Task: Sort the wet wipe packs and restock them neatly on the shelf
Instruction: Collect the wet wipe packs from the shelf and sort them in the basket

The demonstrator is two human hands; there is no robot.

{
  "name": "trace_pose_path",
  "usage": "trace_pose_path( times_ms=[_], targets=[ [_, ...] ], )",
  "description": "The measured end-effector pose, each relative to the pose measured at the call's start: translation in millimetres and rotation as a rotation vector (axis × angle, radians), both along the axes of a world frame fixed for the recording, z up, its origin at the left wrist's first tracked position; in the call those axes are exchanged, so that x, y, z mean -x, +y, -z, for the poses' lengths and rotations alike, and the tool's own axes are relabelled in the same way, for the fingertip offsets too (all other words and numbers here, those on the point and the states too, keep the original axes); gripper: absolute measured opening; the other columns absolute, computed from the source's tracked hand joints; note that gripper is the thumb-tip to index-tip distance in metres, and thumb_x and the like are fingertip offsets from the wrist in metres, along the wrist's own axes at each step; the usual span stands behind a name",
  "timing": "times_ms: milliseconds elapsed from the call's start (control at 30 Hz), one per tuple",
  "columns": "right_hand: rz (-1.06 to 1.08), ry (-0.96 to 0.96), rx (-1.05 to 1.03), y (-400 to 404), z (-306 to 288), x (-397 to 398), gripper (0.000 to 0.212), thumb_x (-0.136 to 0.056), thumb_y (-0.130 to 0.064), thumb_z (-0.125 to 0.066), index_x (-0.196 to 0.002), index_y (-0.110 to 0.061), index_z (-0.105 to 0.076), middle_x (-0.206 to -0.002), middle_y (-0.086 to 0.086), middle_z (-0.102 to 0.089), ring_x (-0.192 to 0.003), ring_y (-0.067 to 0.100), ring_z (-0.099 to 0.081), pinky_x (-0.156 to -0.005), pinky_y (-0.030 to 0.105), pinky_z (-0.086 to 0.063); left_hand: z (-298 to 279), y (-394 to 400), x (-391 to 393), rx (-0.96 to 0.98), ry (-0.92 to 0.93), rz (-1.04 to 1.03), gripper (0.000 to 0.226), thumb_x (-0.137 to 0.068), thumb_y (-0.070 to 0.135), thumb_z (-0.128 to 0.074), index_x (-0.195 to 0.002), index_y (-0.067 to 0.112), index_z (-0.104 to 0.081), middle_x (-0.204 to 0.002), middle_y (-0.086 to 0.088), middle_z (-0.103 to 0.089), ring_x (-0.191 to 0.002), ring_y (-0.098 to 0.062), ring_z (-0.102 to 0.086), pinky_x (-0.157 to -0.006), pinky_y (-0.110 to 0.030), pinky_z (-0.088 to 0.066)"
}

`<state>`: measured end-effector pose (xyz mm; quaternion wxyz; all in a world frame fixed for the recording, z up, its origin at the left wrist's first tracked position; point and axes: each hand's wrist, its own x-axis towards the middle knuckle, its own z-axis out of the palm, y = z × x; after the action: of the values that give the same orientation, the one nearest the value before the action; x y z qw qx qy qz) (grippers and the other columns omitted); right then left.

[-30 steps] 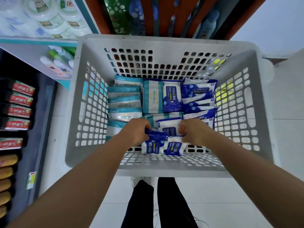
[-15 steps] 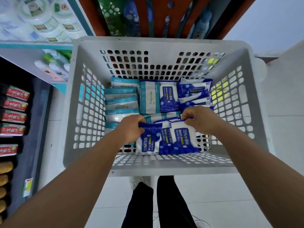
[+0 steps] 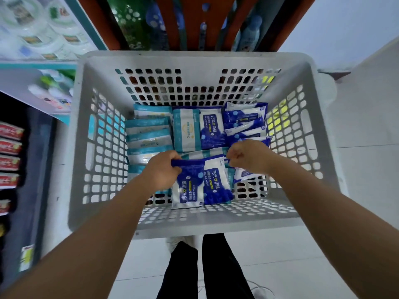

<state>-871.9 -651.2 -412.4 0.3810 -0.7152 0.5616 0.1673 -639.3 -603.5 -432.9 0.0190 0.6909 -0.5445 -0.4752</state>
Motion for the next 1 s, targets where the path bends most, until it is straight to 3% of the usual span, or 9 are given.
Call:
trace_pose_path(
  times_ms=[100,267,400,500,567,667,767,867,1000],
  targets=[
    [0.324,-0.325,-0.153,4.9,-20.8,-12.1,0.027,-0.082,-0.027,-0.072,-0.107,-0.018,-0.065,-0.097,-0.006,-0.067,-0.092,0.010,-0.064,-0.080,0.022,-0.049,-7.9,-4.1,-6.4,-0.080,0.193,-0.181,0.015,-0.092,0.004,-0.054,-0.096,0.018,-0.058,-0.095,-0.009,-0.063,-0.080,-0.020,-0.059,-0.074,-0.038,-0.053],
    [0.402,-0.419,-0.396,13.1,-25.9,-33.0,0.059,-0.077,-0.035,-0.075,-0.130,-0.023,-0.051,-0.122,-0.008,-0.060,-0.111,0.011,-0.057,-0.093,0.027,-0.043,-21.3,-10.5,-4.3,-0.110,0.394,-0.332,0.020,-0.094,0.003,-0.051,-0.091,0.021,-0.055,-0.094,-0.007,-0.064,-0.089,-0.025,-0.063,-0.088,-0.047,-0.052],
    [0.471,-0.453,-0.318,15.9,-16.8,-41.0,0.027,-0.082,-0.020,-0.073,-0.106,-0.020,-0.061,-0.095,-0.009,-0.065,-0.084,0.005,-0.062,-0.069,0.017,-0.045,-27.0,-13.2,8.8,-0.086,0.444,-0.421,0.012,-0.093,0.009,-0.057,-0.091,0.020,-0.051,-0.102,-0.016,-0.066,-0.092,-0.031,-0.064,-0.088,-0.053,-0.051],
    [0.651,-0.545,-0.299,10.8,-7.9,-37.4,0.020,-0.083,-0.013,-0.070,-0.100,-0.023,-0.065,-0.097,0.000,-0.073,-0.093,0.023,-0.069,-0.085,0.037,-0.055,-30.8,-17.0,15.5,-0.085,0.560,-0.529,0.008,-0.093,0.013,-0.059,-0.090,0.017,-0.053,-0.096,-0.011,-0.068,-0.089,-0.023,-0.067,-0.084,-0.039,-0.057],
    [0.761,-0.598,-0.299,7.2,-4.5,-34.6,0.021,-0.086,-0.011,-0.067,-0.104,-0.022,-0.066,-0.103,0.004,-0.073,-0.100,0.027,-0.068,-0.090,0.041,-0.054,-33.9,-19.2,19.3,-0.103,0.604,-0.498,0.007,-0.092,0.012,-0.060,-0.091,0.019,-0.059,-0.094,-0.005,-0.069,-0.087,-0.016,-0.068,-0.079,-0.029,-0.056],
    [0.888,-0.693,-0.358,4.7,-5.7,-34.6,0.026,-0.089,-0.005,-0.061,-0.114,-0.014,-0.062,-0.109,0.008,-0.071,-0.099,0.026,-0.067,-0.089,0.039,-0.054,-32.7,-22.1,26.5,-0.064,0.553,-0.442,0.014,-0.090,0.010,-0.062,-0.103,0.016,-0.063,-0.100,-0.004,-0.071,-0.086,-0.016,-0.068,-0.068,-0.020,-0.056],
    [0.761,-0.635,-0.266,-1.2,-7.5,-27.9,0.034,-0.084,-0.001,-0.067,-0.111,-0.020,-0.063,-0.105,0.004,-0.072,-0.100,0.029,-0.067,-0.093,0.045,-0.052,-29.8,-25.7,35.9,0.041,0.513,-0.438,0.016,-0.090,0.009,-0.061,-0.104,0.016,-0.061,-0.092,0.001,-0.068,-0.079,-0.012,-0.065,-0.059,-0.015,-0.052],
    [0.575,-0.406,0.020,-11.6,-14.3,-12.1,0.040,-0.082,-0.008,-0.068,-0.119,-0.018,-0.058,-0.106,-0.002,-0.069,-0.096,0.021,-0.065,-0.085,0.036,-0.052,-22.6,-26.7,39.7,0.099,0.335,-0.206,0.035,-0.089,0.015,-0.063,-0.123,0.014,-0.055,-0.109,0.001,-0.061,-0.102,-0.016,-0.060,-0.069,-0.016,-0.048],
    [0.385,-0.132,0.336,-14.1,-16.3,17.6,0.042,-0.087,-0.007,-0.061,-0.128,-0.017,-0.055,-0.105,0.000,-0.062,-0.090,0.019,-0.058,-0.074,0.028,-0.045,-8.0,-20.2,37.2,0.075,0.026,0.184,0.062,-0.090,0.021,-0.064,-0.144,0.019,-0.035,-0.141,-0.005,-0.044,-0.127,-0.020,-0.045,-0.098,-0.028,-0.039]
  ],
)
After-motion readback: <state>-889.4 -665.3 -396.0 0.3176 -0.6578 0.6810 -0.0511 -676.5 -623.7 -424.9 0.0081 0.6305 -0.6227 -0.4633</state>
